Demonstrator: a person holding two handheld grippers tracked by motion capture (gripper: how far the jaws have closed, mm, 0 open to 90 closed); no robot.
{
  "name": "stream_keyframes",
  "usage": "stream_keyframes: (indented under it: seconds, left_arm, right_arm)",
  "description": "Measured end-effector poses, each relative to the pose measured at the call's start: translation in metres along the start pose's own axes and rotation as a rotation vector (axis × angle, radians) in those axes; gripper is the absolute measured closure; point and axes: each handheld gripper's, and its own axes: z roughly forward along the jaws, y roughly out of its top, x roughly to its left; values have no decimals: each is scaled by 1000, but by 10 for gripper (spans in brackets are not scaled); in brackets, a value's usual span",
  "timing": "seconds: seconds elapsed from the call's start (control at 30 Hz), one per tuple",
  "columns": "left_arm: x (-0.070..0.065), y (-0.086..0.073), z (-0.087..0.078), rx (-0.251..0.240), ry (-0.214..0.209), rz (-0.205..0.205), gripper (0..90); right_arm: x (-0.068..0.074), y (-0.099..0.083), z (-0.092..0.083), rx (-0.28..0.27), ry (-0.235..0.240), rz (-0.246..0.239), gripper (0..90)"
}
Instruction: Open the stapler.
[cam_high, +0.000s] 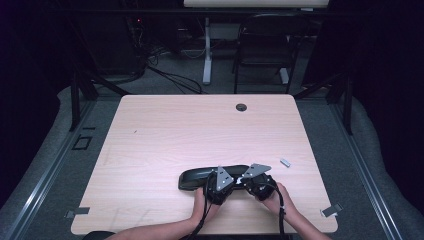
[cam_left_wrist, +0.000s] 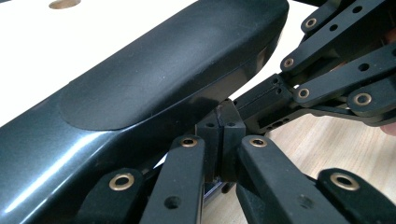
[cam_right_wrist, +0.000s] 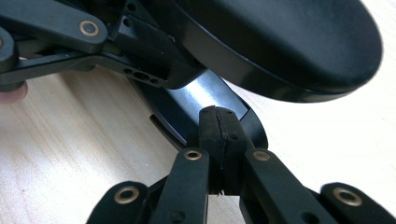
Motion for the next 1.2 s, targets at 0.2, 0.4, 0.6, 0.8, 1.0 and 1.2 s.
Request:
stream_keyframes:
  seconds: [0.2, 0.4, 0.6, 0.8, 1.0, 1.2]
  left_arm:
    - [0, 0, 0, -1, 3, -3, 900]
    - [-1, -1, 0, -6, 3, -1, 900]
    - [-3, 0, 2, -15, 2, -4, 900]
    - [-3, 0, 2, -13, 3, -11, 900]
    - [-3, 1, 2, -10, 1, -17, 900]
    - [-3, 1, 2, -12, 0, -16, 900]
  right_arm:
    - [0, 0, 0, 4, -1, -5, 900]
    - [1, 0, 0, -3, -4, -6, 900]
    - [1, -1, 0, -3, -4, -3, 900]
    - [0, -1, 0, -10, 2, 6, 900]
    - [1, -1, 0, -12, -2, 6, 900]
    - [0, -2, 0, -14, -2, 6, 900]
